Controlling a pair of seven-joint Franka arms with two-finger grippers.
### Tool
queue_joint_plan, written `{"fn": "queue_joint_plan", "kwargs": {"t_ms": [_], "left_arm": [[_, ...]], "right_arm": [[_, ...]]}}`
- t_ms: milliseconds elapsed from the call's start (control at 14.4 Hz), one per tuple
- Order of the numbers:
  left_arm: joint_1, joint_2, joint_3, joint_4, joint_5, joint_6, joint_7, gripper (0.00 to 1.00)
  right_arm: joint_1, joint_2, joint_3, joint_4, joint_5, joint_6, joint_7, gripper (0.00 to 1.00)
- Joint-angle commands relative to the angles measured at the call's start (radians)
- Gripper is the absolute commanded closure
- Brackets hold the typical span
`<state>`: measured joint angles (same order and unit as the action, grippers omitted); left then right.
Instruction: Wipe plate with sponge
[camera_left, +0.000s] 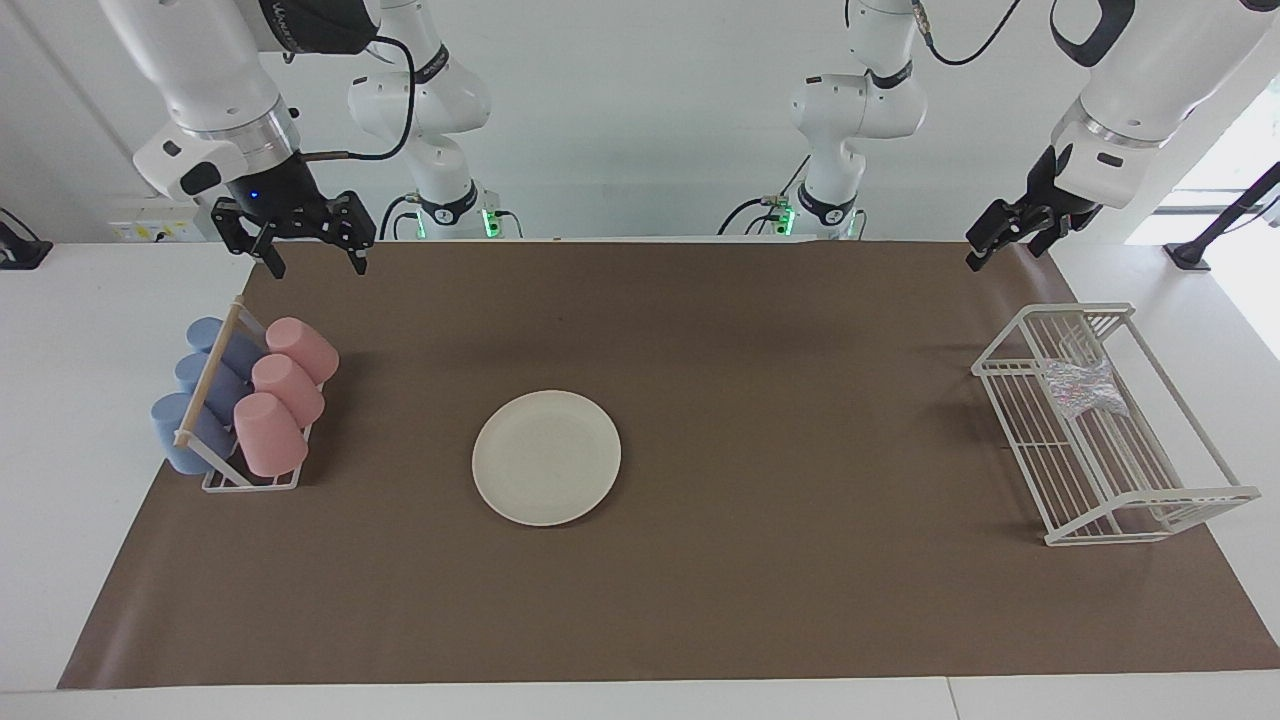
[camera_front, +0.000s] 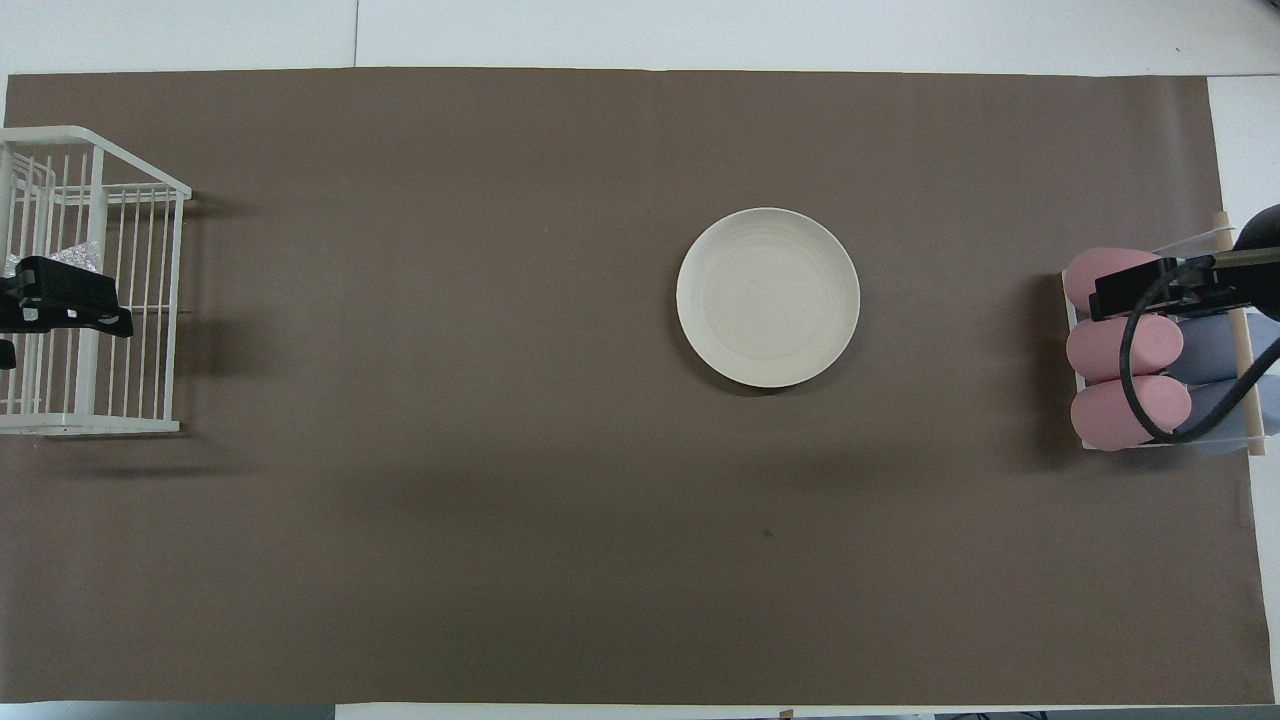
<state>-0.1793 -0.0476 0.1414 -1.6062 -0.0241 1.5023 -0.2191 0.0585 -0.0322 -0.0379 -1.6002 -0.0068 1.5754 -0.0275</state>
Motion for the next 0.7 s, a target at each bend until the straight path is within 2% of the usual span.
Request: {"fn": "queue_joint_plan", "kwargs": {"t_ms": [0, 627], "left_arm": [[-0.011, -0.014, 0.013, -0.011, -0.013, 0.013, 0.001, 0.0], [0.001, -0.015, 0.017, -0.02, -0.01, 0.039, -0.035, 0.0]], "right_arm": [[-0.005, -0.015, 0.01, -0.018, -0.004, 0.02, 0.024, 0.0], [-0.005, -0.015, 0.01, -0.018, -0.004, 0.018, 0.04, 0.0]]}}
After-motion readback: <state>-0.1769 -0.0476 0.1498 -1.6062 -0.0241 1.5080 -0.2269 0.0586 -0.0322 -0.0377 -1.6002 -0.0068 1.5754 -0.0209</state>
